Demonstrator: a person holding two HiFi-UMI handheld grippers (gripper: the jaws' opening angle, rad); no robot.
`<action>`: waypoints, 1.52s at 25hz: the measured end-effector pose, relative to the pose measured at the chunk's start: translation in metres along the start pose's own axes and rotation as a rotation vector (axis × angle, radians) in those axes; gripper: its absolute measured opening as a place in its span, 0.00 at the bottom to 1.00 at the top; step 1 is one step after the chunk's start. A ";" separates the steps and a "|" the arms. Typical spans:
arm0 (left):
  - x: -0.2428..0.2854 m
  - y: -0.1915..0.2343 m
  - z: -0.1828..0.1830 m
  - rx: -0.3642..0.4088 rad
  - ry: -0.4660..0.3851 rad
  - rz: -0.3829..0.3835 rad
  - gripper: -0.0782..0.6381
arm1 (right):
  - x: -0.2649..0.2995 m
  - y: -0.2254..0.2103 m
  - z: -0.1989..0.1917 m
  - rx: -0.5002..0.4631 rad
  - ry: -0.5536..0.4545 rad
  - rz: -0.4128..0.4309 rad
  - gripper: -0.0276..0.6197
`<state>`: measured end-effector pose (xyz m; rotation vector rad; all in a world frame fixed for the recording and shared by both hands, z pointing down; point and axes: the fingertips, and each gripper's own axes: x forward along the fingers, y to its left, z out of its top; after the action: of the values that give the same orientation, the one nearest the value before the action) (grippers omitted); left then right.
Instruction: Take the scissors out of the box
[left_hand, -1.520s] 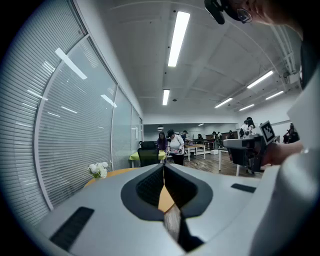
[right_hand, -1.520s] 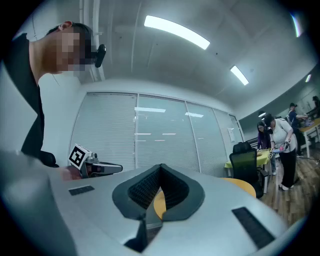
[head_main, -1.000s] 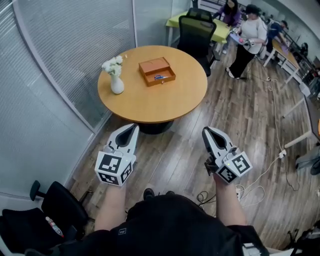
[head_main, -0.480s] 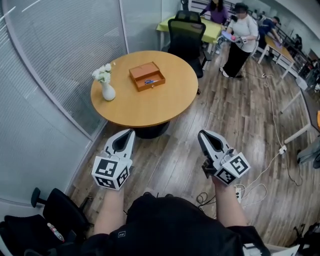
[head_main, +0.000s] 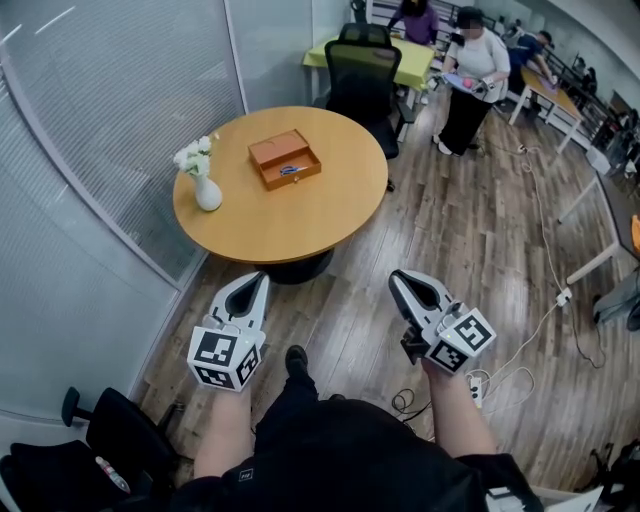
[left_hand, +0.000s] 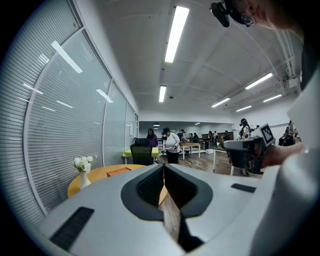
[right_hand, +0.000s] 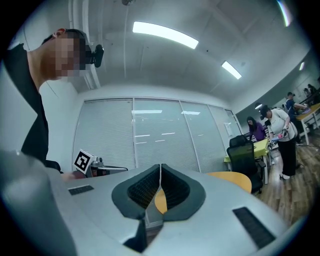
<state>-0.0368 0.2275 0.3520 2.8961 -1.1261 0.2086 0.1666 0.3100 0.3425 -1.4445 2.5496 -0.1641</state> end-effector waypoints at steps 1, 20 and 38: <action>0.004 0.004 -0.001 -0.003 -0.001 0.001 0.13 | 0.005 -0.003 0.000 -0.001 0.003 0.000 0.10; 0.134 0.172 -0.003 -0.004 0.009 -0.014 0.13 | 0.196 -0.088 -0.022 0.011 0.091 -0.026 0.10; 0.180 0.267 -0.003 -0.033 -0.019 -0.054 0.13 | 0.305 -0.107 -0.029 -0.025 0.143 -0.037 0.10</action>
<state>-0.0857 -0.0898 0.3733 2.9011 -1.0428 0.1595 0.0969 -0.0072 0.3536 -1.5415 2.6469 -0.2507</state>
